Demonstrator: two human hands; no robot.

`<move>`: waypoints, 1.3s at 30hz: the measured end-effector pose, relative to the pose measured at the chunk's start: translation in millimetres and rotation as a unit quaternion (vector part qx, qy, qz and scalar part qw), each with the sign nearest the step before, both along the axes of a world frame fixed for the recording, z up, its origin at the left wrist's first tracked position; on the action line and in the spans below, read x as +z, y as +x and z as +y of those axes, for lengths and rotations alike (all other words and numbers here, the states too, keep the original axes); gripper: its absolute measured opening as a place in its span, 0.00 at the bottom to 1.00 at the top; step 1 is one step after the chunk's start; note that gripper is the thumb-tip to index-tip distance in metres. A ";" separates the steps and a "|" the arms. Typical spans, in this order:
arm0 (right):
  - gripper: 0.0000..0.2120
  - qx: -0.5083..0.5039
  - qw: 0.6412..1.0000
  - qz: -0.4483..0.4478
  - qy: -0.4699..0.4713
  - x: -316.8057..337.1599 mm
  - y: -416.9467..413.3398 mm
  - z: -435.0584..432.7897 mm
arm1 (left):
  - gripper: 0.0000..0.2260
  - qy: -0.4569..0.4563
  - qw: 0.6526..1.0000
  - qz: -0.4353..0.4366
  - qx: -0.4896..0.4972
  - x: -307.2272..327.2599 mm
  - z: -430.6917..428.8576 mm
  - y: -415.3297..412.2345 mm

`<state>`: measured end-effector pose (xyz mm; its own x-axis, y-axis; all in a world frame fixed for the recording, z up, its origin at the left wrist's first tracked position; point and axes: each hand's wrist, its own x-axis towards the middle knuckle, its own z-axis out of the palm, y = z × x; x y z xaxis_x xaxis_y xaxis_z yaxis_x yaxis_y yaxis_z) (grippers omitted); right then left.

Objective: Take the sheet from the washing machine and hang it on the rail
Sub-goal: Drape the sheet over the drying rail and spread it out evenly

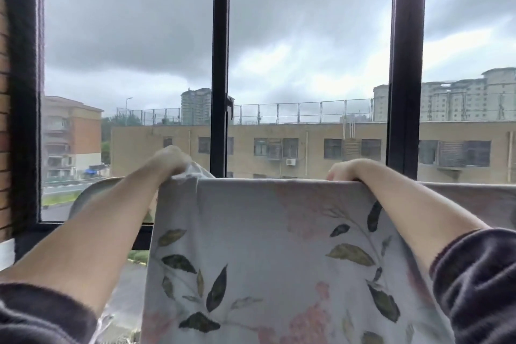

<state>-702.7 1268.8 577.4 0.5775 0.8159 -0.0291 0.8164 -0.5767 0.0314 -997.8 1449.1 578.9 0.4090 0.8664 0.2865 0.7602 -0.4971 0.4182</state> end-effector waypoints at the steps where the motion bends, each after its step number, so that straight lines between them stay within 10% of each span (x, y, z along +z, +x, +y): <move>1: 0.15 -0.010 0.999 -0.002 -0.044 -0.5 -3.9 -3.1 | 0.14 0.004 0.999 0.047 -0.005 -1.0 -5.8 0.0; 9: 0.14 0.201 0.938 0.120 0.258 -10.7 -63.7 -43.4 | 0.06 0.000 0.998 0.062 -0.013 -5.8 0.9 -12.4; 15: 0.15 0.217 0.910 0.044 0.351 -30.4 -91.1 -41.5 | 0.04 -0.088 0.977 -0.165 -0.104 -0.7 3.8 -29.6; 23: 0.17 0.195 0.891 -0.062 0.406 -34.6 -113.4 -3.4 | 0.07 -0.095 0.864 -0.493 -0.038 -1.7 23.2 -66.4; 39: 0.15 0.189 0.844 -0.095 0.493 -11.0 -174.3 72.3 | 0.04 0.014 0.926 -0.366 0.091 0.4 83.4 -127.7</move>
<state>-876.9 1341.2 566.4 0.1891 0.5174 0.8346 0.9820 -0.0988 -0.1612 -1125.4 1532.6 579.4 -0.0561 0.8903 0.4519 0.3504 -0.4062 0.8439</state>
